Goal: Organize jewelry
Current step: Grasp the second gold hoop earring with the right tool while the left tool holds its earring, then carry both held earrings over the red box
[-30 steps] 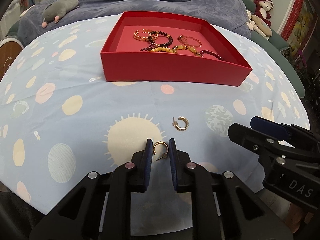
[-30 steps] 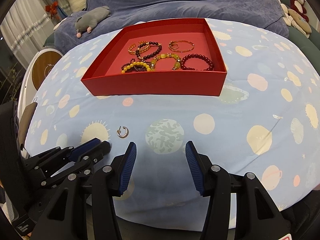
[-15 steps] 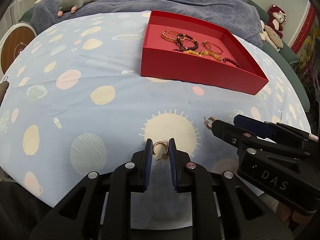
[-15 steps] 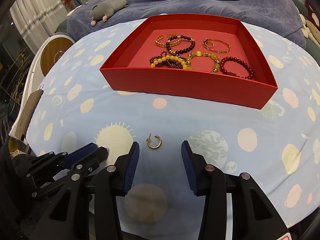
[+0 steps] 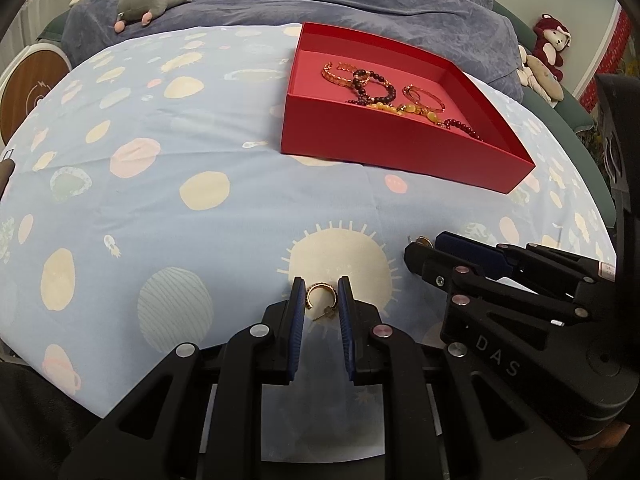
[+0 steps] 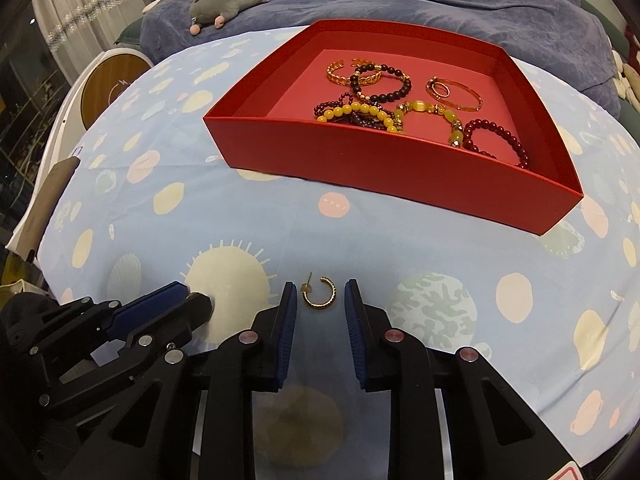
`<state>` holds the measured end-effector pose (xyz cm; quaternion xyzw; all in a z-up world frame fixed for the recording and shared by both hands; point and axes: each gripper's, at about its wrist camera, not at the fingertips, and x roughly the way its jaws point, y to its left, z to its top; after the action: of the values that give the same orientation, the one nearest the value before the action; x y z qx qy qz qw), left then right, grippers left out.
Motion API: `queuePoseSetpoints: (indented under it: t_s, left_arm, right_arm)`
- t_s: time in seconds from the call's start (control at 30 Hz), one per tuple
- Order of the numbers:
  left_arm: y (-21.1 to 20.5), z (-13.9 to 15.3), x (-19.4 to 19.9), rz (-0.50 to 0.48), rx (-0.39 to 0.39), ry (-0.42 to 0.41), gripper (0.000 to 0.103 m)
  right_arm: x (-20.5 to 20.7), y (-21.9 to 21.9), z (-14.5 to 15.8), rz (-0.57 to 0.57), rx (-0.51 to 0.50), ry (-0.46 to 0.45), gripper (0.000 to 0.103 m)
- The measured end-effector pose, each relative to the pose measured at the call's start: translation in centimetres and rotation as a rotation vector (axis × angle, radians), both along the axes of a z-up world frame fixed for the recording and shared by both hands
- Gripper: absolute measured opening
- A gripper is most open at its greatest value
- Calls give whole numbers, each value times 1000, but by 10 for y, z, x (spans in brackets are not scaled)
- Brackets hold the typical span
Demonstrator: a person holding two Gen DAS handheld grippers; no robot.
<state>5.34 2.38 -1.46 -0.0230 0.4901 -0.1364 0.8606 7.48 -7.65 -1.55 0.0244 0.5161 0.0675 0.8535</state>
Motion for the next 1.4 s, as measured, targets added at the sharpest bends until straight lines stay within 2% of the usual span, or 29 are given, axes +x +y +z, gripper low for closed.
queuePoseSetpoints:
  t_s: [0.1,0.7,1.03,1.4]
  left_arm:
    - [0,0,0,0,-2,1,16]
    - [-15,9,-11,-47,14,-3,16]
    - [-35,32,-22,-72,54,-34,16]
    - [-58,65,-19,-93,65,-85,16]
  right_arm:
    - [0,-2,0,-1,-12,-5,17]
    - [-32,-42,17,-97,51,-8,16]
    - [-48,-58,36,-134,80,-56,16]
    - [-51,-71,67,-156,102,-134,16]
